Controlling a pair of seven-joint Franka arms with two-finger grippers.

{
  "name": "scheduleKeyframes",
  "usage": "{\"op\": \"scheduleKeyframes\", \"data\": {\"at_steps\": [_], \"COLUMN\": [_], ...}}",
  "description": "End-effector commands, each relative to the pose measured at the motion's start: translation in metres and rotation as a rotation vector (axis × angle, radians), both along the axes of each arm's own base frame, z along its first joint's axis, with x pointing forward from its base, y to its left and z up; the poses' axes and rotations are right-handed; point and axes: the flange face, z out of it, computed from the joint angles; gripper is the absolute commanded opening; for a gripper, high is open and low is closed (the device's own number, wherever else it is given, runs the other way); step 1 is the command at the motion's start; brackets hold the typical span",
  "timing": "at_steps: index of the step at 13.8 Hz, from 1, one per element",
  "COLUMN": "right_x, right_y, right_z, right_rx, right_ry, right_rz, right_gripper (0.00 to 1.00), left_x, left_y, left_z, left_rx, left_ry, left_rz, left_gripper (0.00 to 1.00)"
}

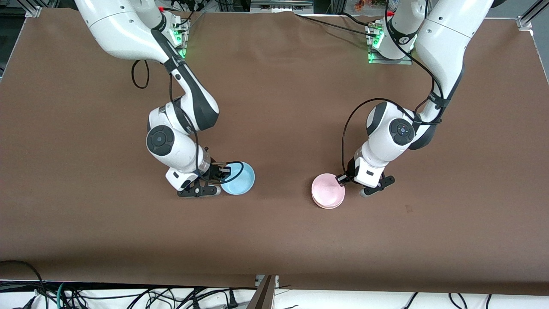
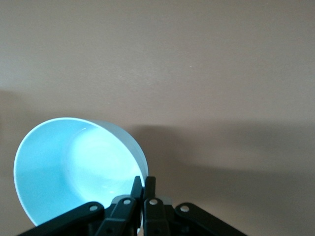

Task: Stack pink and blue bowls on white bowl
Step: 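Release the pink bowl with the left gripper while the right gripper carries blue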

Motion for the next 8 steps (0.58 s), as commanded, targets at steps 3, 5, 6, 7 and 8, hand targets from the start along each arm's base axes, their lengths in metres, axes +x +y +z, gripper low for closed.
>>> {"op": "scheduleKeyframes", "data": {"at_steps": [3, 5, 6, 7, 8], "right_x": [0.001, 0.002, 0.004, 0.003, 0.004], "right_y": [0.017, 0.022, 0.023, 0.03, 0.033], "right_z": [-0.001, 0.003, 0.005, 0.007, 0.009], "right_rx": [0.029, 0.039, 0.043, 0.047, 0.051], "right_ry": [0.014, 0.01, 0.008, 0.005, 0.003], "right_rz": [-0.057, -0.069, -0.083, -0.084, -0.092], "right_gripper": [0.0, 0.0, 0.0, 0.0, 0.0], "left_x": [-0.001, 0.0, 0.001, 0.002, 0.002], "left_y": [-0.002, -0.001, -0.001, -0.001, 0.0], "left_z": [-0.006, -0.008, -0.006, -0.005, -0.003], "left_rx": [0.021, 0.022, 0.021, 0.021, 0.021], "left_ry": [-0.011, -0.01, -0.012, -0.015, -0.018], "left_rz": [-0.003, -0.002, 0.0, 0.0, 0.001], "left_gripper": [0.0, 0.0, 0.0, 0.06, 0.13]}}
